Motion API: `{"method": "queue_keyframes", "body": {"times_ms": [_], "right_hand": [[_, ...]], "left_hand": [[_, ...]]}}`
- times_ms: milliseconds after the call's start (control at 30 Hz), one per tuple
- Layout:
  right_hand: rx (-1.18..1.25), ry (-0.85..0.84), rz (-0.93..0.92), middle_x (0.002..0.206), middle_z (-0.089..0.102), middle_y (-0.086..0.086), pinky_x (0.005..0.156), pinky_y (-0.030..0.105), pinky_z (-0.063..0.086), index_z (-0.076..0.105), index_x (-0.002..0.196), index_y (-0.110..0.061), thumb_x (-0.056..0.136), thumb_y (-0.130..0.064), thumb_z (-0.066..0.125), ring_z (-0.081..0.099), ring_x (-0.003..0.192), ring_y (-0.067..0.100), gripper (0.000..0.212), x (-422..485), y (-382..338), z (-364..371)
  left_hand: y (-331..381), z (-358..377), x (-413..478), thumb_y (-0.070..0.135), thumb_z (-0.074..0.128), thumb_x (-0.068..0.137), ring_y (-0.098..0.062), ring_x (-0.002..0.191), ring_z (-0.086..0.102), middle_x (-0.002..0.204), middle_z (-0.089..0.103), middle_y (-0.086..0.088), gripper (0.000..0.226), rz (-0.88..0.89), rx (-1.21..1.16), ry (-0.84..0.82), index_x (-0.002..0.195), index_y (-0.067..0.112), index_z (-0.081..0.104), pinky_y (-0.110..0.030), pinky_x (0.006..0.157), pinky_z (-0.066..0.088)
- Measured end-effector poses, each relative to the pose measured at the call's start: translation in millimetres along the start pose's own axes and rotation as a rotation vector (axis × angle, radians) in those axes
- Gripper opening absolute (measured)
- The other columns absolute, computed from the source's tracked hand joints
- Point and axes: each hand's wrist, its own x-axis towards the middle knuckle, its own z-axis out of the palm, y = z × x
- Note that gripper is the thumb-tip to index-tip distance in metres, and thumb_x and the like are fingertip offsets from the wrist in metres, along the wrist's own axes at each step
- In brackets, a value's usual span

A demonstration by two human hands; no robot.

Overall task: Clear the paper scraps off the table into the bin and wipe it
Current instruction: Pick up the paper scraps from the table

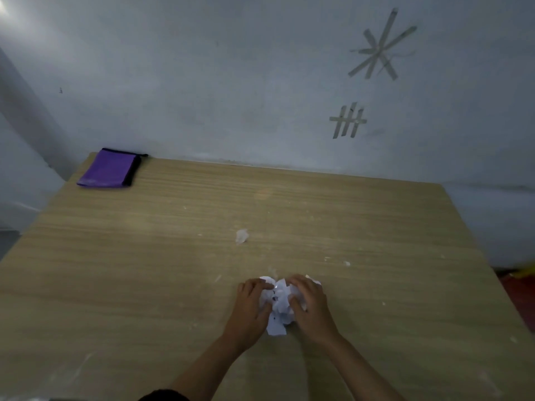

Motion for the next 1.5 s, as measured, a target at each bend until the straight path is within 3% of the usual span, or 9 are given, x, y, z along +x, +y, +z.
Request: {"method": "queue_keyframes", "body": {"times_ms": [133, 267, 433, 567, 667, 833, 1033, 1200, 1500], "right_hand": [[-0.129, -0.136, -0.112, 0.152, 0.019, -0.006, 0.115, 0.037, 0.014, 0.030, 0.137, -0.036, 0.072, -0.045, 0.039, 0.010, 0.142, 0.014, 0.066, -11, 10, 3], [-0.389, -0.244, -0.145, 0.155, -0.021, 0.000, 0.116, 0.049, -0.009, 0.002, 0.142, -0.044, 0.070, -0.060, 0.035, -0.026, 0.140, 0.017, 0.080, -11, 11, 3], [-0.523, -0.215, -0.173, 0.147, -0.037, 0.000, 0.108, 0.045, -0.020, -0.010, 0.131, -0.060, 0.064, -0.088, 0.026, -0.039, 0.134, 0.020, 0.081, 4, 15, -5], [-0.517, -0.258, -0.149, 0.151, -0.027, -0.006, 0.112, 0.051, -0.016, 0.008, 0.137, -0.058, 0.064, -0.088, 0.032, -0.033, 0.136, 0.024, 0.082, 12, 23, -4], [-0.524, -0.219, -0.214, 0.154, -0.006, -0.010, 0.115, 0.054, -0.005, 0.026, 0.137, -0.050, 0.069, -0.086, 0.015, -0.021, 0.140, 0.022, 0.078, 8, 29, 3], [-0.433, 0.004, -0.230, 0.146, 0.039, -0.002, 0.114, 0.038, -0.005, 0.047, 0.123, -0.035, 0.086, -0.050, 0.042, 0.006, 0.141, 0.016, 0.040, -1, 30, 18], [-0.426, 0.002, -0.229, 0.153, 0.024, -0.006, 0.113, 0.048, -0.006, 0.030, 0.137, -0.039, 0.076, -0.056, 0.050, 0.004, 0.144, 0.026, 0.066, -4, 14, 24], [-0.539, 0.058, -0.188, 0.139, 0.049, -0.005, 0.113, 0.048, 0.008, 0.052, 0.121, -0.037, 0.089, -0.049, 0.040, 0.034, 0.135, 0.034, 0.036, -1, 16, 38], [-0.624, 0.198, -0.274, 0.090, 0.061, 0.001, 0.056, 0.031, 0.048, 0.061, 0.090, -0.022, 0.081, -0.031, 0.054, 0.056, 0.074, 0.021, 0.014, 2, 19, 40]], "left_hand": [[-19, 2, -10, 0.050, 0.051, 0.074, -0.017, 0.143, 0.010, 0.152, 0.017, -0.004, 0.080, 0.119, 0.120, -0.219, 0.141, 0.021, 0.019, -0.035, 0.118, 0.014], [-27, 9, -8, 0.083, 0.034, 0.070, -0.011, 0.137, -0.031, 0.153, -0.022, 0.000, 0.107, 0.246, 0.459, -0.238, 0.142, 0.025, -0.020, -0.031, 0.114, -0.016], [-32, 10, 4, 0.081, 0.020, 0.076, -0.027, 0.143, -0.016, 0.155, -0.011, -0.018, 0.095, 0.171, 0.689, -0.227, 0.140, 0.012, 0.027, -0.038, 0.113, -0.006], [-44, 9, 8, 0.059, 0.028, 0.089, -0.018, 0.144, -0.007, 0.147, 0.033, -0.018, 0.064, 0.174, 0.628, -0.183, 0.130, 0.011, 0.038, -0.031, 0.113, 0.002], [-45, 8, 8, 0.057, 0.023, 0.093, -0.021, 0.131, 0.031, 0.128, 0.057, -0.017, 0.059, 0.155, 0.460, -0.078, 0.124, 0.011, 0.042, -0.023, 0.111, 0.010], [-39, 6, 10, 0.054, 0.020, 0.096, -0.018, 0.103, 0.046, 0.105, 0.064, -0.015, 0.062, 0.200, 0.443, 0.064, 0.111, 0.003, 0.052, -0.028, 0.092, 0.038], [-36, 3, 10, 0.033, 0.044, 0.087, -0.017, 0.103, 0.042, 0.108, 0.062, -0.009, 0.038, 0.254, 0.503, 0.012, 0.115, 0.008, 0.048, -0.028, 0.087, 0.043], [-42, 2, 3, 0.024, 0.039, 0.084, -0.015, 0.094, 0.037, 0.108, 0.060, -0.005, 0.029, 0.087, 0.453, 0.031, 0.112, 0.019, 0.045, -0.025, 0.084, 0.035], [-29, -12, 6, 0.010, 0.047, 0.090, -0.028, 0.108, 0.047, 0.118, 0.054, -0.018, 0.032, -0.093, 0.327, 0.084, 0.122, 0.003, 0.045, -0.033, 0.086, 0.042]]}}
